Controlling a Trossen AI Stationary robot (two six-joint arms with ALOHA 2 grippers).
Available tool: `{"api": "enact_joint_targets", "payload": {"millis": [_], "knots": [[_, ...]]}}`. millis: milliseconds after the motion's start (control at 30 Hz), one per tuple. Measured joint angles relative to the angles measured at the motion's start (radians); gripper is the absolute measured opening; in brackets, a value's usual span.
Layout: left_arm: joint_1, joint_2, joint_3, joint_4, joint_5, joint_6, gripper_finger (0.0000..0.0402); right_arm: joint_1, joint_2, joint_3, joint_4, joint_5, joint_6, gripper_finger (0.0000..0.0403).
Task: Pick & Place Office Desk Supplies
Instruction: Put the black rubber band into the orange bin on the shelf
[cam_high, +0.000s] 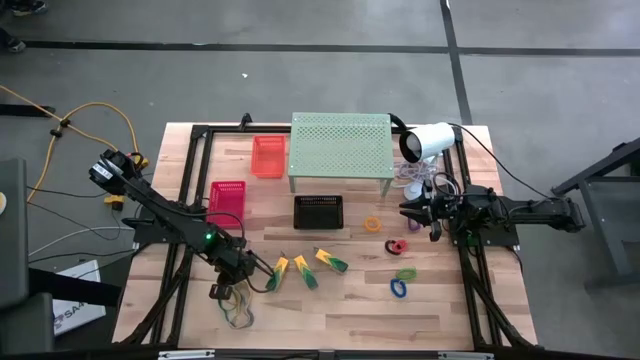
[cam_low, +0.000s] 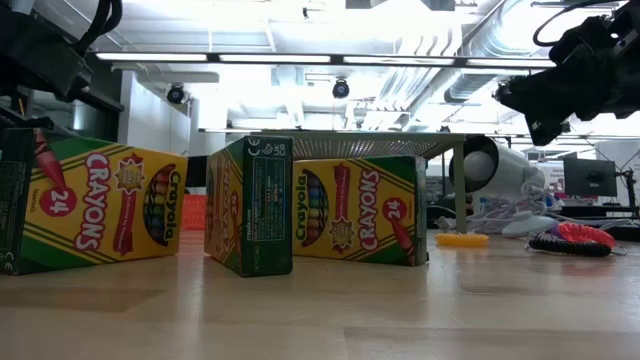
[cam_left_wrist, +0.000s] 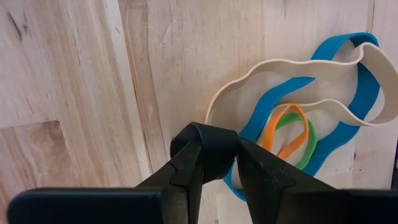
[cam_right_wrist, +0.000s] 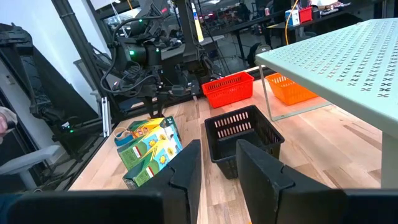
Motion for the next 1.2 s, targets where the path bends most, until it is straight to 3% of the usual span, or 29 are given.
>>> {"api": "enact_joint_targets", "payload": {"millis": [767,1067,1200], "knots": [[0.0,0.0,0.0,-0.002,0.013,0.001,0.0086,0.0,0.0,0.0,0.0,0.0,0.0,0.009],[0.0,-0.001,0.0,-0.002,0.016,0.007,0.001,0.0,0.0,0.0,0.0,0.0,0.0,0.009],[0.0,-0.001,0.0,-0.002,0.016,0.007,0.0004,0.0,0.0,0.0,0.0,0.0,0.0,0.009]]}}
